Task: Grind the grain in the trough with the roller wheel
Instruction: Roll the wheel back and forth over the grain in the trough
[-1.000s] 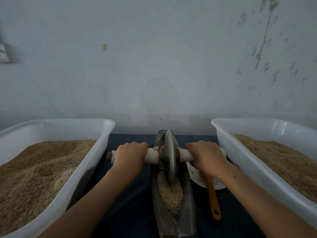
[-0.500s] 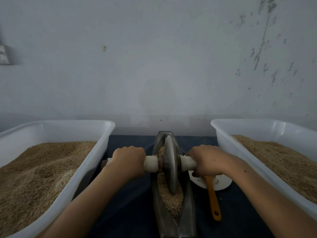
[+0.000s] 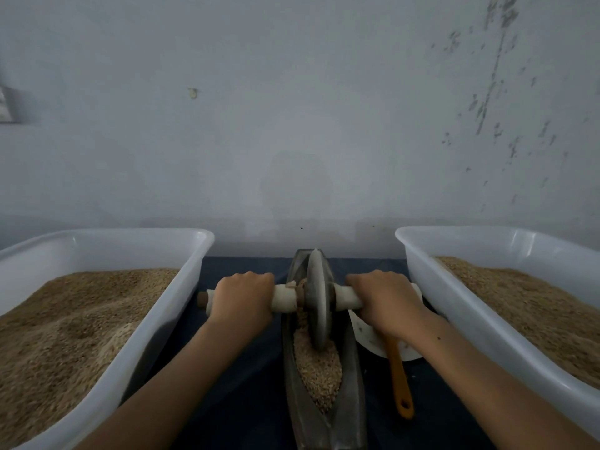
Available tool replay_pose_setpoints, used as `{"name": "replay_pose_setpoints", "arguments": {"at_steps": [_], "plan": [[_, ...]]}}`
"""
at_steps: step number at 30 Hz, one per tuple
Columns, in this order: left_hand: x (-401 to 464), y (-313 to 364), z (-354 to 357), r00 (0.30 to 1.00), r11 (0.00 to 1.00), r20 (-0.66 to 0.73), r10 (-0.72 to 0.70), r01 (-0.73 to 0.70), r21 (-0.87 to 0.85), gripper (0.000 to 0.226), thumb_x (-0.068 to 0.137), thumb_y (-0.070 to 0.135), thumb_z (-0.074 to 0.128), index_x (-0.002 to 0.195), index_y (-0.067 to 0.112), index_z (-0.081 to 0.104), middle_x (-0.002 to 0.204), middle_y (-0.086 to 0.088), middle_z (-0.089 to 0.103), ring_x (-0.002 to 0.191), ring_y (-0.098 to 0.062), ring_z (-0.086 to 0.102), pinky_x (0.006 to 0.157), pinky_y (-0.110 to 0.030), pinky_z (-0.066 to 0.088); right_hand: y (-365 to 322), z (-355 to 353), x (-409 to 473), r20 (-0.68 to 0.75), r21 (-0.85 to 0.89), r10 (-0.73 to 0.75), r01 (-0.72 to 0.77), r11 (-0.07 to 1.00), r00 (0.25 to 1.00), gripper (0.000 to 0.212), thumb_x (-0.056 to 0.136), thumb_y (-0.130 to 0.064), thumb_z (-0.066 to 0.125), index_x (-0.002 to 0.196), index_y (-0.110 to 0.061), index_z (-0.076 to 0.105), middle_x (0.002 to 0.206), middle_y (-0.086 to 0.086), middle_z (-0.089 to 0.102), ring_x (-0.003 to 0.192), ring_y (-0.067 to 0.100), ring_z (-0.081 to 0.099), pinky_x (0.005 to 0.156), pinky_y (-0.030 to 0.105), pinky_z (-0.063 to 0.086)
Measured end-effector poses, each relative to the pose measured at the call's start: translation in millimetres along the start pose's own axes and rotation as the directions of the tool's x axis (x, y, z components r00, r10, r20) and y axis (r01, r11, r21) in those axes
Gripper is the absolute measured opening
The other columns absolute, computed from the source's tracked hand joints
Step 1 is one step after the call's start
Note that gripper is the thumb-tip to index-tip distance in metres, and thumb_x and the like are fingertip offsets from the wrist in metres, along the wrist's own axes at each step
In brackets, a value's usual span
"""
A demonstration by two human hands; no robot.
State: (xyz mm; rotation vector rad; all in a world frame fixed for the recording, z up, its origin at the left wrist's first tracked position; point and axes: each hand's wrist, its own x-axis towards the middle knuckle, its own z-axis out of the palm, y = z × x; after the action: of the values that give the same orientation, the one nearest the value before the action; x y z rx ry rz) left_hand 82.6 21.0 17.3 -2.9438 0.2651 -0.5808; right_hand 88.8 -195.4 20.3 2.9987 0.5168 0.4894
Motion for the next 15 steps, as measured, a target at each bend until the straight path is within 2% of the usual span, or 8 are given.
{"name": "replay_pose_setpoints", "arguments": {"at_steps": [4, 8, 11, 15], "plan": [[2, -6, -7, 0.978, 0.999, 0.204, 0.039, -0.036, -0.017, 0.031, 0.083, 0.033, 0.063, 0.111, 0.02, 0.056, 0.098, 0.003, 0.061, 0.089, -0.014, 0.058, 0.073, -0.025, 0.042, -2, -15, 0, 0.229, -0.042, -0.027, 0.037, 0.998, 0.973, 0.024, 0.085, -0.025, 0.063, 0.109, -0.024, 0.06, 0.099, -0.001, 0.064, 0.087, 0.017, 0.061, 0.065, 0.027, 0.037], [1, -8, -8, 0.959, 0.999, 0.28, 0.04, -0.031, -0.036, 0.03, 0.081, 0.034, 0.064, 0.106, 0.019, 0.057, 0.079, 0.007, 0.049, 0.077, -0.012, 0.051, 0.072, -0.026, 0.042, -3, -20, 0, 0.315, -0.039, -0.036, 0.051, 0.998, 0.948, 0.029, 0.084, -0.026, 0.066, 0.112, -0.022, 0.06, 0.097, 0.0, 0.065, 0.086, 0.017, 0.061, 0.064, 0.026, 0.041], [1, -4, -6, 0.982, 1.0, 0.189, 0.008, -0.005, -0.017, 0.026, 0.084, 0.032, 0.061, 0.107, 0.02, 0.056, 0.092, 0.004, 0.058, 0.082, -0.014, 0.054, 0.071, -0.027, 0.039, -2, -16, 1, 0.255, -0.043, -0.012, 0.024, 0.999, 0.967, 0.026, 0.085, -0.024, 0.063, 0.111, -0.023, 0.06, 0.097, -0.001, 0.064, 0.086, 0.017, 0.06, 0.064, 0.026, 0.038], [0, 4, 1, 0.999, 1.0, -0.043, -0.029, 0.029, -0.005, 0.017, 0.091, 0.029, 0.054, 0.106, 0.023, 0.05, 0.104, 0.004, 0.061, 0.095, -0.016, 0.059, 0.071, -0.025, 0.033, -2, -3, 0, 0.02, -0.016, 0.022, -0.022, 1.0, 1.0, 0.011, 0.088, -0.021, 0.056, 0.097, -0.028, 0.052, 0.096, -0.001, 0.064, 0.086, 0.019, 0.059, 0.066, 0.029, 0.033]]}}
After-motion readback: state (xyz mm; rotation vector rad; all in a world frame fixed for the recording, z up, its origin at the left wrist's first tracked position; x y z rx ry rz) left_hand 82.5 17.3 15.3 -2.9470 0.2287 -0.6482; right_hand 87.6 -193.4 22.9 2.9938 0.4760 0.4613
